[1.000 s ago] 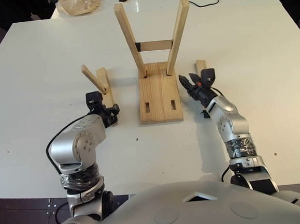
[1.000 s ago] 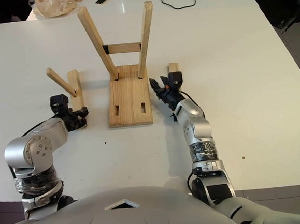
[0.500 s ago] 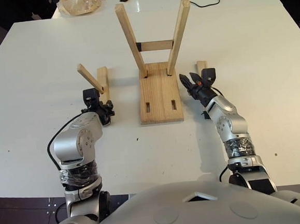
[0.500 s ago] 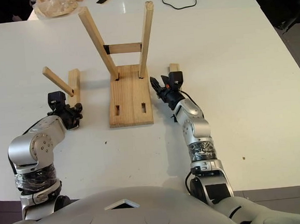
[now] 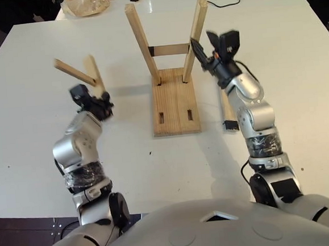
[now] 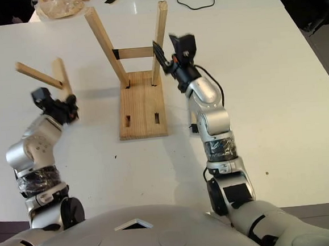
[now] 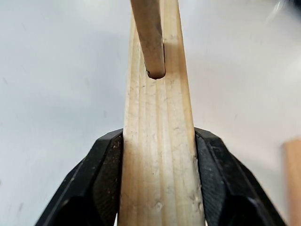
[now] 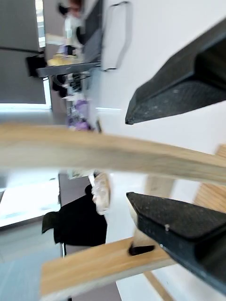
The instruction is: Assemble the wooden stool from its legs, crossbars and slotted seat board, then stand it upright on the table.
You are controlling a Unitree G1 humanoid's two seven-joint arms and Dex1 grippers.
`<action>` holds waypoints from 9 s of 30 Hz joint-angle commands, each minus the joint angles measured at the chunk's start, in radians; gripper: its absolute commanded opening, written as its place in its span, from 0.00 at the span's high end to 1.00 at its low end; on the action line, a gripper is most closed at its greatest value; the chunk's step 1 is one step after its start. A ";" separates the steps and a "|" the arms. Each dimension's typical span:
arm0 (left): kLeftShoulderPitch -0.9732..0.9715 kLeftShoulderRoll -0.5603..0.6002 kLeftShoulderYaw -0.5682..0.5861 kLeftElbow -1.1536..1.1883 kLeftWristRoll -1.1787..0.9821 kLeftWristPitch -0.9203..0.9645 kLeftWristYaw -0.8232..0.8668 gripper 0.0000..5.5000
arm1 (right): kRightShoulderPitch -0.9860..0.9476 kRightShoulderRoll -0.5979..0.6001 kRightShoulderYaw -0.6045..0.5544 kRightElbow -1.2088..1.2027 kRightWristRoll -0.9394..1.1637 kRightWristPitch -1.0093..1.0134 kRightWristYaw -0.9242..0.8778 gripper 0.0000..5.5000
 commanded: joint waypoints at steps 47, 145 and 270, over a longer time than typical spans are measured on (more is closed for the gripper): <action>0.164 0.350 -0.394 -0.476 -0.538 -0.209 -0.842 0.63 | -0.285 -0.380 -0.161 -0.114 0.962 0.844 0.867 0.26; 0.111 -0.106 -0.232 0.226 0.056 -0.655 -0.118 0.34 | -0.115 -0.546 0.068 0.075 0.429 0.372 1.076 0.63; -0.149 0.104 -0.118 -0.365 -0.814 -0.360 -0.290 0.18 | -0.267 -0.336 -0.291 -0.161 1.012 0.762 0.676 0.63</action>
